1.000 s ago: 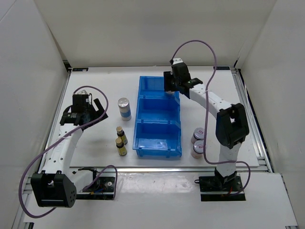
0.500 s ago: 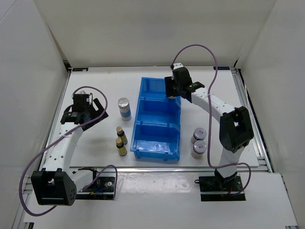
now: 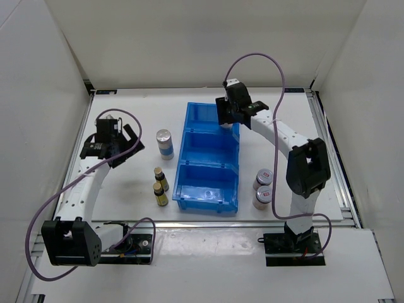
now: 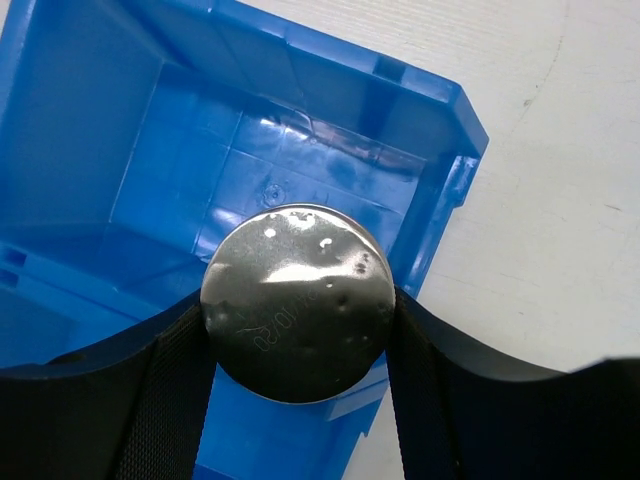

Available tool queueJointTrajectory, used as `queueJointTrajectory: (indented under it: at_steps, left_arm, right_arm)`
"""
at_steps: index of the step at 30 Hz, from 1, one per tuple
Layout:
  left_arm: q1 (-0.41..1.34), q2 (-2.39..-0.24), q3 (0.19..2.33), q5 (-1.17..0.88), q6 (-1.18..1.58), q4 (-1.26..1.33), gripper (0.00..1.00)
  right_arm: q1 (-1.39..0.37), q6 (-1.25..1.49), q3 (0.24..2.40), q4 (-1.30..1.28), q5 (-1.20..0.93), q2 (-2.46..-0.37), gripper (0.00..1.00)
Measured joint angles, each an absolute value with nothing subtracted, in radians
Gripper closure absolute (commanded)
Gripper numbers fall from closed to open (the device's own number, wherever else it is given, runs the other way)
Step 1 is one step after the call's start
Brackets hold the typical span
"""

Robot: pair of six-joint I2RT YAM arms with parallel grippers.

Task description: Organize the condiment bottles

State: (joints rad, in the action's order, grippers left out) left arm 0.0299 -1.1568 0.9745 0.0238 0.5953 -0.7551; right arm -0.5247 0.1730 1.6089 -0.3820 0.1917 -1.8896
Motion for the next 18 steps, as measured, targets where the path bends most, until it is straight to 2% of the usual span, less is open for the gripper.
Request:
queueJointTrajectory:
  at_steps: [4,7,18]
  left_arm:
    - [0.03,-1.158,1.044,0.021,0.554,-0.736,0.0]
    - [0.03,-1.161,1.083,0.021,0.526,-0.717,0.0]
    - [0.022,-1.248,1.121,-0.045,0.452,-0.668,0.0]
  right_arm:
    - [-0.526,0.203,1.663,-0.458,0.205,-1.89,0.22]
    - [-0.526,0.229,1.694,-0.474,0.207,-1.889,0.14]
    - [-0.526,0.255,1.7,-0.518,0.245,-1.855,0.01]
